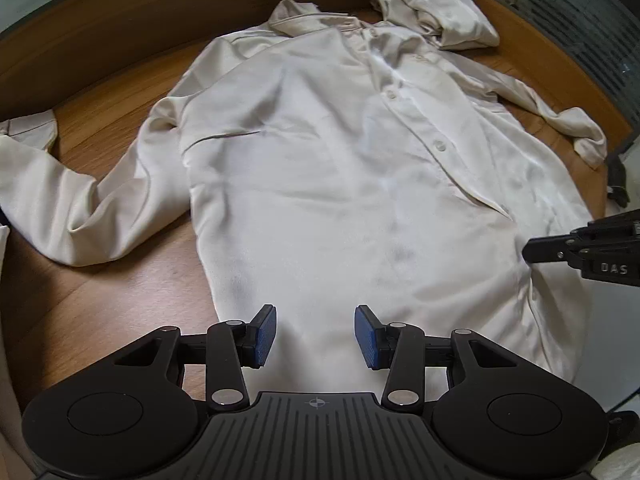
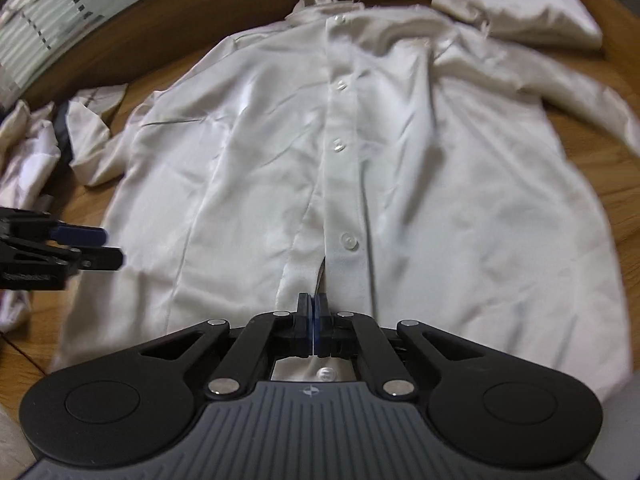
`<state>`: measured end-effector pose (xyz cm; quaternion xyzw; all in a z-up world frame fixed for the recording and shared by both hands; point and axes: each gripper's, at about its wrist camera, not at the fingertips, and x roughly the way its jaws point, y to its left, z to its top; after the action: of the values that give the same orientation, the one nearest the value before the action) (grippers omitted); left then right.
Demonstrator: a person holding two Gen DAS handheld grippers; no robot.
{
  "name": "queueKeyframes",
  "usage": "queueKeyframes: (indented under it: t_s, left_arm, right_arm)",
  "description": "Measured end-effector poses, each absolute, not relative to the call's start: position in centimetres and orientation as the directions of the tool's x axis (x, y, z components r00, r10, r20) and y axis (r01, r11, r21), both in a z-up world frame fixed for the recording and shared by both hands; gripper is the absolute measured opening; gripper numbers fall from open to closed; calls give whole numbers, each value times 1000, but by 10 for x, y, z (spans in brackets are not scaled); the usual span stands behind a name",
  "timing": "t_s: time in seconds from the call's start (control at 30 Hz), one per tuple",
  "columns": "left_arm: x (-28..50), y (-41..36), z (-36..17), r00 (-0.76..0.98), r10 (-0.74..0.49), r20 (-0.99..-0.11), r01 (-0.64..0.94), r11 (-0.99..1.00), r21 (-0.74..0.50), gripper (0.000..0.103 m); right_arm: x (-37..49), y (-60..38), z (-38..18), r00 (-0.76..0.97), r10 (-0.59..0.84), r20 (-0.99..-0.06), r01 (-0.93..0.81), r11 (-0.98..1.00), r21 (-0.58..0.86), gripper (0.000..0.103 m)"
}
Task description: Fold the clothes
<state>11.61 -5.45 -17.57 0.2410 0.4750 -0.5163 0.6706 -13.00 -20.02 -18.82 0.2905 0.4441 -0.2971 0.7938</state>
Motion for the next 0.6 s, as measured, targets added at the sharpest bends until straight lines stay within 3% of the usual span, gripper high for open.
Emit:
queueKeyframes:
  t_s: [0.13,0.23,0.3,0.37,0.6]
  left_arm:
    - [110,-65,-168,2,-476,-879,933,318,-170,46]
    - [102,-79,-161,-19,-492,-870,944,277,-178,46]
    - [98,-92,-159,-45,-501,-864,948,253,-196,46]
    - [92,-106,-160,-73,-504,-861,948,233,-217,46]
    - [79,-161,-171,-175,-484,-857,915,240,-323,46]
  right_arm:
    - [-133,-197,-192,352,-253,-901,758,642,116,1]
    - [-141,-195,-187,370,-263,-891,766,629,132,2]
    - [-151,-190,-179,390,-271,-880,774,614,154,17]
    - [-163,-184,-175,409,-261,-874,781,596,187,22]
    - [-190,-144,-181,417,-214,-883,776,590,223,22]
